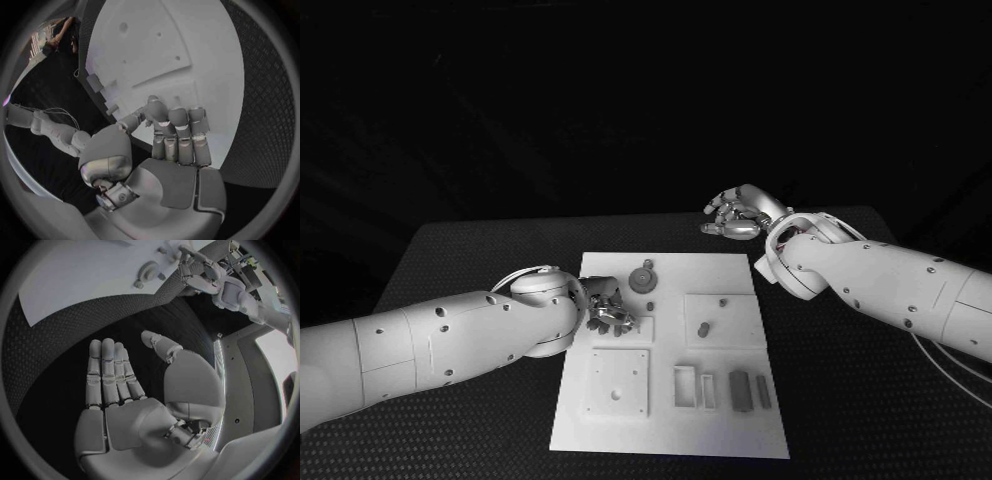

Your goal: Assemble the parts on the task board

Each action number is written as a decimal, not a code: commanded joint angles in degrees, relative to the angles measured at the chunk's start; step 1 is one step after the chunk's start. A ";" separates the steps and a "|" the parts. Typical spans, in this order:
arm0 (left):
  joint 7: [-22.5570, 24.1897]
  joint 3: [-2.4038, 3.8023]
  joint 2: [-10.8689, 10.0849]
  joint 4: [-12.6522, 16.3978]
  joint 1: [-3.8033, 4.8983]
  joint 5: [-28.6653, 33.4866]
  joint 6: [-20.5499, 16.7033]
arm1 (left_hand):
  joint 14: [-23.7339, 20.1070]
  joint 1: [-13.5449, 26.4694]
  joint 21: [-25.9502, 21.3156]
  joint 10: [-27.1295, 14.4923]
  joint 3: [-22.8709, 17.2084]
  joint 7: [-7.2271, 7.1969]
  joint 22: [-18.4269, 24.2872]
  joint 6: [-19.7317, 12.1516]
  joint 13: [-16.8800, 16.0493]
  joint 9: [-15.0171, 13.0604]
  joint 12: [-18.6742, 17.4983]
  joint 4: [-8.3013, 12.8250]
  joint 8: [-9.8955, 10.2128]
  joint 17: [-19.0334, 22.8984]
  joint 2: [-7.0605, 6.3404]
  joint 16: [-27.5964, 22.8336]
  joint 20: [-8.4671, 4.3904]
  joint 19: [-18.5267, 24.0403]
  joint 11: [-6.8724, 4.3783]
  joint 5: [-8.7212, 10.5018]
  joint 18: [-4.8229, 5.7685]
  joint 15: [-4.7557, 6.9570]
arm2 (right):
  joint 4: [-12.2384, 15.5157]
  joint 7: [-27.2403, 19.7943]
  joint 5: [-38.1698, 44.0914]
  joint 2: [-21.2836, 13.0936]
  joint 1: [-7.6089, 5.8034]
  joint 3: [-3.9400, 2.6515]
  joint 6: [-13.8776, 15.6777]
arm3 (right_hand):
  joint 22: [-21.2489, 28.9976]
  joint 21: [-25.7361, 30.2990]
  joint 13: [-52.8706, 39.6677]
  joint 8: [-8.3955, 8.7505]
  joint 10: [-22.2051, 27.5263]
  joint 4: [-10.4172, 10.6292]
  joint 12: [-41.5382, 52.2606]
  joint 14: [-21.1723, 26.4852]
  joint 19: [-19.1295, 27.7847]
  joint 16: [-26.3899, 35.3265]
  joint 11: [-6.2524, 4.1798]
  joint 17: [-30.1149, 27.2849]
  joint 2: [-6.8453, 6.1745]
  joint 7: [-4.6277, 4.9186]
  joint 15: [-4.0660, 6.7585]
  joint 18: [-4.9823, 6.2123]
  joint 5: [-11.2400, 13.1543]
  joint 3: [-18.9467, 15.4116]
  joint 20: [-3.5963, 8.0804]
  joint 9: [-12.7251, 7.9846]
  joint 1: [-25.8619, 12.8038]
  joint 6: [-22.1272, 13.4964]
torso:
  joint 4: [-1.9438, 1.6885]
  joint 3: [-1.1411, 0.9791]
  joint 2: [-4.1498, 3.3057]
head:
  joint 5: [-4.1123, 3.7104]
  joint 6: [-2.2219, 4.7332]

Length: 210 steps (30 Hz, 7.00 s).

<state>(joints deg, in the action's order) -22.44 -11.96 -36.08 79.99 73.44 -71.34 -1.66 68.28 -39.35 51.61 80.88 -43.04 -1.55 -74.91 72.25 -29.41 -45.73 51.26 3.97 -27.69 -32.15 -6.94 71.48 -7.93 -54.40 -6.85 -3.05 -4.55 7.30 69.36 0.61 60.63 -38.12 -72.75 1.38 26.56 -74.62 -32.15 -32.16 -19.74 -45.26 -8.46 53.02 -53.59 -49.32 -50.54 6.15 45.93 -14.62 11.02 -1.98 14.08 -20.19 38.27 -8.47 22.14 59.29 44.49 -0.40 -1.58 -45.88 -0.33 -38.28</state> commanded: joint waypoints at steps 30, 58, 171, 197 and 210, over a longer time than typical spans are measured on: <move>-2.53 -1.10 0.36 -1.00 -1.57 2.84 3.88 | -1.32 -2.38 -0.80 -0.44 -1.22 0.92 -1.05 -3.08 1.26 -0.86 -0.52 1.19 1.06 1.05 -4.00 -0.37 -4.98 0.76 0.46 0.16 2.51 0.72 | 0.49 -0.11 0.22 -0.14 0.02 -0.03 -0.82 | -0.22 0.66 0.35 -0.17 0.51 -0.22 0.30 0.59 -0.11 -0.25 -0.08 -0.19 0.20 0.67 0.07 0.92 -0.26 -0.32 -0.16 -0.16 -0.02 -0.29 | 0.00 -0.01 0.00 | 0.04 -0.23; -1.76 -0.98 0.35 -1.03 -1.57 5.09 2.51 | -1.59 -3.56 -0.91 -0.10 -1.15 2.04 -1.12 -4.20 1.31 1.11 0.20 2.02 5.00 1.39 -0.05 0.18 -5.37 1.08 1.54 -2.02 3.03 1.12 | 0.50 -0.05 0.25 -0.15 0.02 -0.03 -1.04 | -0.32 0.89 0.60 -0.14 0.65 -0.24 0.35 0.69 -0.08 -0.19 -0.02 -0.31 0.24 0.72 0.00 0.92 -0.30 -0.28 -0.20 -0.22 0.04 -0.41 | -0.03 0.02 -0.01 | 0.08 -0.24; -3.99 1.09 2.74 -3.85 1.04 7.78 9.65 | -0.38 4.36 0.84 0.08 -6.03 1.05 -1.15 -0.08 -0.06 2.71 5.03 9.98 6.38 1.45 12.57 3.89 -6.05 -0.11 0.42 -12.48 3.25 1.80 | 0.36 0.02 0.32 0.17 0.01 -0.02 -1.49 | -0.96 1.76 1.64 -0.29 0.84 -0.43 0.95 0.75 -0.38 -0.31 0.04 -0.71 0.29 0.77 -0.07 0.92 -1.91 -0.22 -0.24 -0.40 0.25 -0.52 | -0.01 0.02 0.00 | 0.15 -0.15; -3.94 1.06 3.40 -4.36 1.01 7.95 9.47 | -0.59 3.66 1.00 -0.16 -6.58 1.13 -1.13 -0.72 0.43 2.84 5.16 8.30 6.09 1.77 11.94 3.95 -6.31 -0.08 0.44 -5.89 3.28 2.05 | 0.41 0.01 0.32 0.18 0.01 -0.02 -1.53 | -1.05 1.87 1.78 -0.32 0.86 -0.41 1.04 0.76 -0.42 -0.33 0.05 -0.76 0.30 0.77 -0.08 0.92 -1.95 -0.25 -0.25 -0.42 0.21 -0.53 | 0.01 0.00 0.00 | 0.02 -0.16; -3.60 1.04 3.62 -4.42 0.98 7.94 8.51 | -0.61 3.11 1.04 -0.17 -6.66 1.17 -1.12 -0.88 0.56 2.86 5.12 8.08 6.09 1.85 11.58 3.94 -6.36 -0.12 0.47 -5.18 3.29 2.12 | 0.41 0.00 0.33 0.18 0.01 -0.02 -1.50 | -1.09 1.93 1.85 -0.33 0.87 -0.42 1.08 0.76 -0.45 -0.34 0.05 -0.78 0.31 0.77 -0.08 0.92 -1.97 -0.25 -0.25 -0.44 0.21 -0.54 | -0.01 0.00 -0.02 | -0.08 -0.20</move>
<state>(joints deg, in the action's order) -26.36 -10.69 -32.94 75.47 74.83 -63.55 7.66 67.57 -33.49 52.37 81.03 -47.85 -0.41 -74.94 71.74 -28.90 -42.94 56.13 14.12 -21.79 -30.37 2.41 75.21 -7.64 -54.37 -5.85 -8.46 -0.84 8.93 69.70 0.87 60.66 -37.96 -72.75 1.39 25.62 -74.92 -30.60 -30.37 -19.74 -44.85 -8.61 53.91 -53.22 -49.53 -50.53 6.15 45.23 -14.62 11.18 -1.95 14.08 -21.80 38.12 -8.68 21.79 59.29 44.12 -0.40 -1.57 -45.90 -0.39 -38.47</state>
